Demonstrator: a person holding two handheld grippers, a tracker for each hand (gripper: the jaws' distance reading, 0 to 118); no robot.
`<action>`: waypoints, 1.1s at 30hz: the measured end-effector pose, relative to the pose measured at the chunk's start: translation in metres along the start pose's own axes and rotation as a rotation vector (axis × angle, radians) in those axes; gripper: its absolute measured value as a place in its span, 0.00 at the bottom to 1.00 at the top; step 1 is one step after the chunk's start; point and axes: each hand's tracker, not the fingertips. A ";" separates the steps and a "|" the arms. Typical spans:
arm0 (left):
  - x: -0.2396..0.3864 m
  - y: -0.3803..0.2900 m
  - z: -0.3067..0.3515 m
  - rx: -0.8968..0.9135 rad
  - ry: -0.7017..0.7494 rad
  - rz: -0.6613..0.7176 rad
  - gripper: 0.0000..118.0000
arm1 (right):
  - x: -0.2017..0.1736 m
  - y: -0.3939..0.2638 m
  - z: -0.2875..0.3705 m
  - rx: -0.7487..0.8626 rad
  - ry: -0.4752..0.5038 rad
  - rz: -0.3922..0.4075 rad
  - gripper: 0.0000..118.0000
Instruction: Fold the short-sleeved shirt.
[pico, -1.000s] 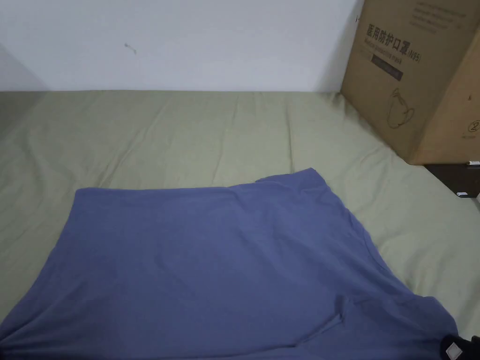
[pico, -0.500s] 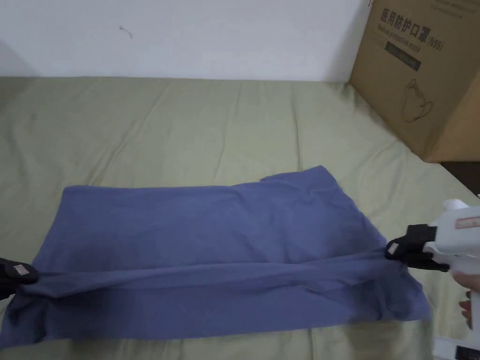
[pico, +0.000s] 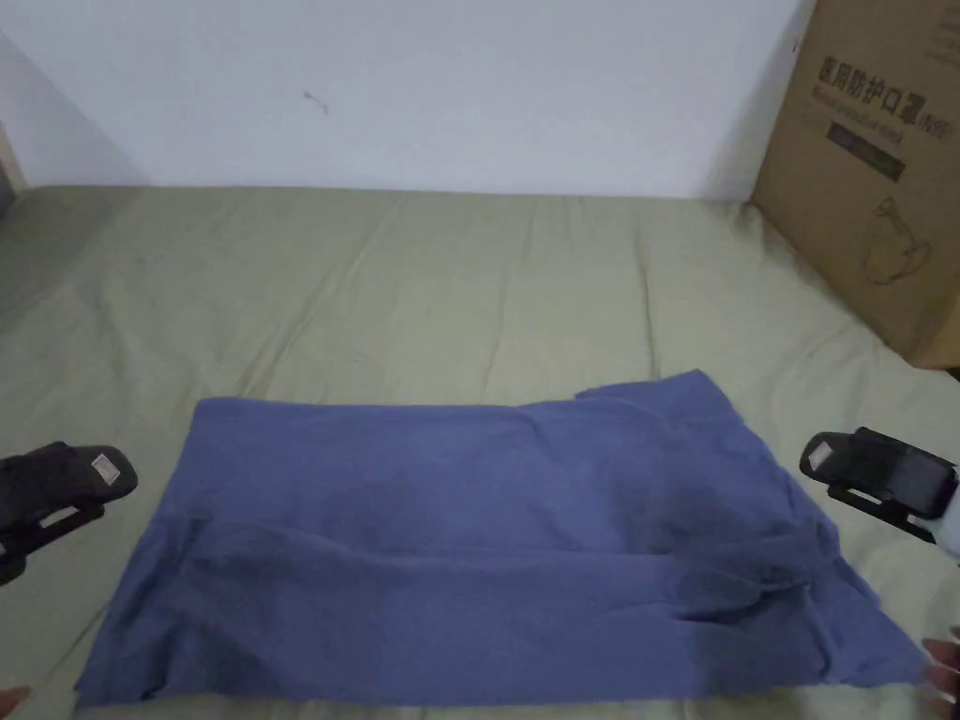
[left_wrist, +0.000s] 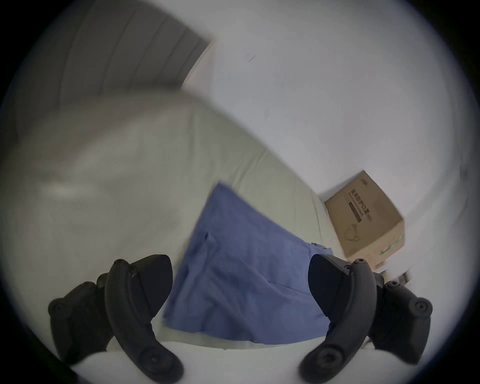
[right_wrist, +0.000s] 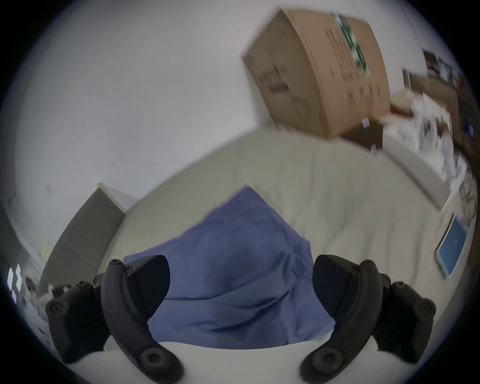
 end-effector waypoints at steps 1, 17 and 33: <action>0.008 -0.006 0.021 0.088 0.023 -0.093 0.91 | -0.011 -0.005 0.023 0.061 0.024 0.042 0.94; 0.019 -0.030 0.089 0.125 0.233 -0.351 0.00 | -0.066 -0.062 0.121 0.241 0.074 0.240 0.00; -0.058 -0.063 -0.147 -0.604 0.415 -0.394 1.00 | -0.025 -0.077 0.077 0.034 0.076 0.180 0.00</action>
